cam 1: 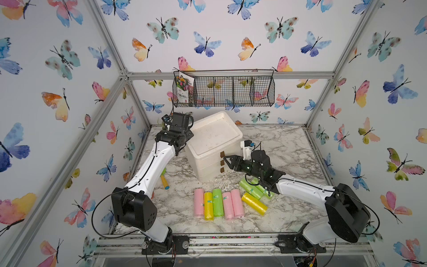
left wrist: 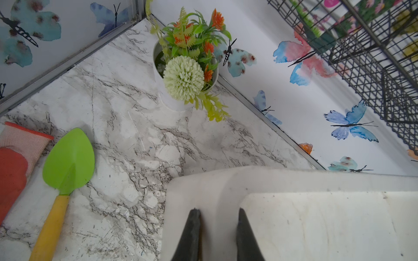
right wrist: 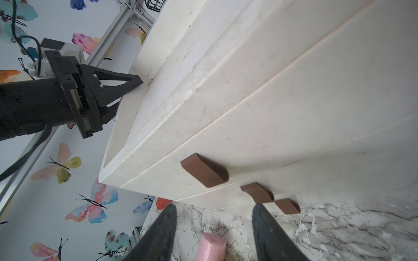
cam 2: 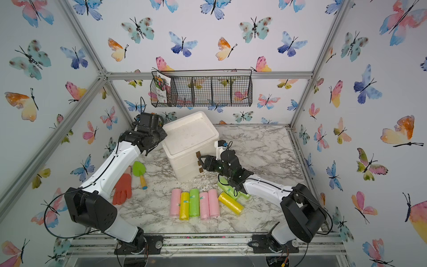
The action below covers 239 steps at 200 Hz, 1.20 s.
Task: Sort the rolls of trash bags by color and place them into the drawer
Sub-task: Open the drawer in the storage box.
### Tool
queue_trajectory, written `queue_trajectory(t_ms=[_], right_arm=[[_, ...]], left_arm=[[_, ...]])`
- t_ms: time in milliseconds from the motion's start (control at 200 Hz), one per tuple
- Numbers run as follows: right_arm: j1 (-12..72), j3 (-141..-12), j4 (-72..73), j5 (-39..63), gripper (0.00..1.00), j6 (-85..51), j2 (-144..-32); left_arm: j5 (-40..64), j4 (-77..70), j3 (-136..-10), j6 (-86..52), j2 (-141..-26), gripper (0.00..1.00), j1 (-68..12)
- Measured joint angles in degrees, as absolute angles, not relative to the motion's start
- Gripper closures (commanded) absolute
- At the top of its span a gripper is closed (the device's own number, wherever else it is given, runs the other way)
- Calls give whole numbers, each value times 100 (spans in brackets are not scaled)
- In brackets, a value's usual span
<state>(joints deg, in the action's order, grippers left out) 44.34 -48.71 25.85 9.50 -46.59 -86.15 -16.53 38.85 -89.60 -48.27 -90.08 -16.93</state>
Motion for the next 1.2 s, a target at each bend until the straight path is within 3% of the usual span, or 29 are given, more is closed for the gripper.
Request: queue_trajectory(t_ms=[816,1196], right_arm=[[4436,-4967,3256,1155,49,-4810,-9135],[4436,-5030,3433,1201,59,-4862,-9249]], left_arm=[[-1540,3846,-8934,-4858,-8982,100,-1671],[-1511,3835,-8923,-4869,-8973,100,-1660]])
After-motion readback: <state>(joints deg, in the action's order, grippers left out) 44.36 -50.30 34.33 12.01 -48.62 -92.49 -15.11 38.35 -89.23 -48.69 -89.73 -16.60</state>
